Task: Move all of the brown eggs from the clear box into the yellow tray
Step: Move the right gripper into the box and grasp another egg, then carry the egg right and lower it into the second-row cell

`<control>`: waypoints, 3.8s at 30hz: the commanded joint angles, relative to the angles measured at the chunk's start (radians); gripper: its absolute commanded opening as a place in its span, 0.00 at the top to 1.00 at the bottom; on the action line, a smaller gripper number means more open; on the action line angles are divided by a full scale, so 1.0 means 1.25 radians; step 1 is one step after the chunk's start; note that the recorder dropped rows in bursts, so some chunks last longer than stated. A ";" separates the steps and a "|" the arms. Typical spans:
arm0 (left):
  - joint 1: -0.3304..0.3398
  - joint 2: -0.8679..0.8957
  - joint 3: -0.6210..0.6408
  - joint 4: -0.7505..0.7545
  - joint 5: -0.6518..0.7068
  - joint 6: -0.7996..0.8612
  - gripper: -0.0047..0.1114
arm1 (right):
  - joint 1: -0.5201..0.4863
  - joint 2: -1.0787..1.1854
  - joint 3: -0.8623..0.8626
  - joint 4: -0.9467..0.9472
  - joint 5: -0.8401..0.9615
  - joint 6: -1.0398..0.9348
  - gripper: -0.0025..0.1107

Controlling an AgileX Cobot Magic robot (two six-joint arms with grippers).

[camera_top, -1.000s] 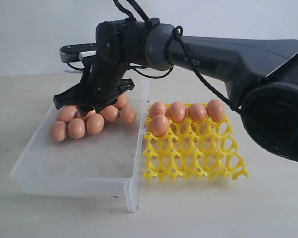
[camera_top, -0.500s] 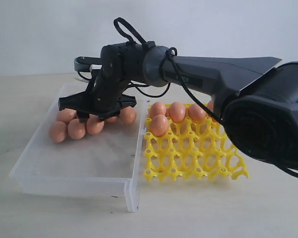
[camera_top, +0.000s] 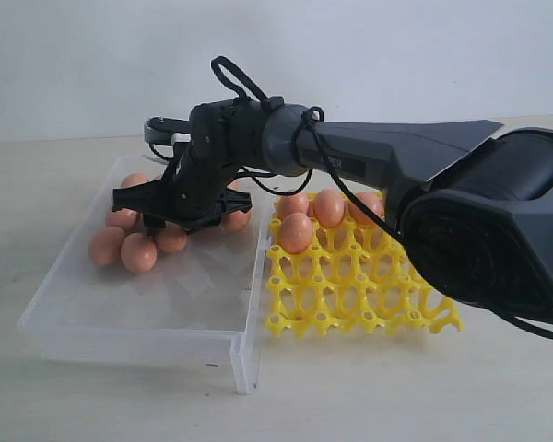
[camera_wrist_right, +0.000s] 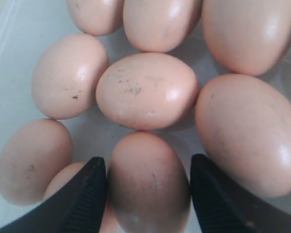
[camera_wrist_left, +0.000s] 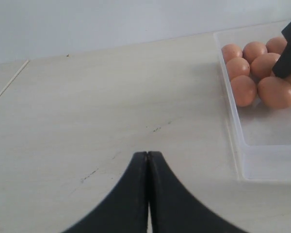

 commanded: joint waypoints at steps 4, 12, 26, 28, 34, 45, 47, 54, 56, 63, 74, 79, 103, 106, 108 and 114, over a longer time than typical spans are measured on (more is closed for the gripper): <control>-0.005 0.001 -0.003 -0.002 -0.007 -0.004 0.96 | -0.001 0.014 -0.004 -0.001 0.013 -0.014 0.66; -0.005 0.001 -0.003 -0.002 -0.007 -0.004 0.96 | -0.001 0.003 -0.004 -0.006 0.061 -0.099 0.98; -0.005 0.001 -0.003 -0.002 -0.007 -0.004 0.96 | 0.024 -0.205 0.132 -0.025 -0.095 -0.203 0.98; -0.005 0.001 -0.003 -0.002 -0.007 -0.004 0.96 | 0.024 -0.248 0.206 -0.025 -0.153 -0.216 0.98; -0.005 0.001 -0.003 -0.002 -0.007 -0.004 0.96 | 0.024 -0.413 0.479 -0.021 -0.405 -0.242 0.98; -0.005 0.001 -0.003 -0.002 -0.007 -0.004 0.96 | -0.059 -0.689 0.955 0.024 -0.768 -0.271 0.98; -0.005 0.001 -0.003 -0.002 -0.007 -0.004 0.96 | -0.088 -0.711 1.022 0.045 -0.798 -0.303 0.98; -0.005 0.001 -0.003 -0.002 -0.007 -0.004 0.96 | -0.139 -0.718 1.120 0.071 -0.919 -0.319 0.98; -0.005 0.001 -0.003 -0.002 -0.007 -0.004 0.96 | -0.139 -0.716 1.120 0.068 -0.937 -0.319 0.98; -0.005 0.001 -0.003 -0.002 -0.007 -0.004 0.96 | -0.141 -0.649 1.120 0.068 -0.964 -0.303 0.98; -0.005 0.001 -0.003 -0.002 -0.007 -0.004 0.96 | -0.141 -0.557 1.120 0.053 -1.040 -0.290 0.98; -0.005 0.001 -0.003 -0.002 -0.007 -0.004 0.96 | -0.141 -0.531 1.089 0.047 -1.020 -0.290 0.98; -0.005 0.001 -0.003 -0.002 -0.007 -0.004 0.96 | -0.162 -0.481 1.065 0.047 -1.037 -0.298 0.60; -0.005 0.001 -0.003 -0.002 -0.007 -0.004 0.96 | -0.162 -0.481 1.057 0.047 -1.033 -0.298 0.50; -0.005 0.001 -0.003 -0.002 -0.007 -0.004 0.96 | -0.162 -0.481 1.048 0.047 -1.020 -0.298 0.48; -0.005 0.001 -0.003 -0.002 -0.007 -0.004 0.96 | -0.162 -0.481 1.030 0.047 -1.010 -0.298 0.48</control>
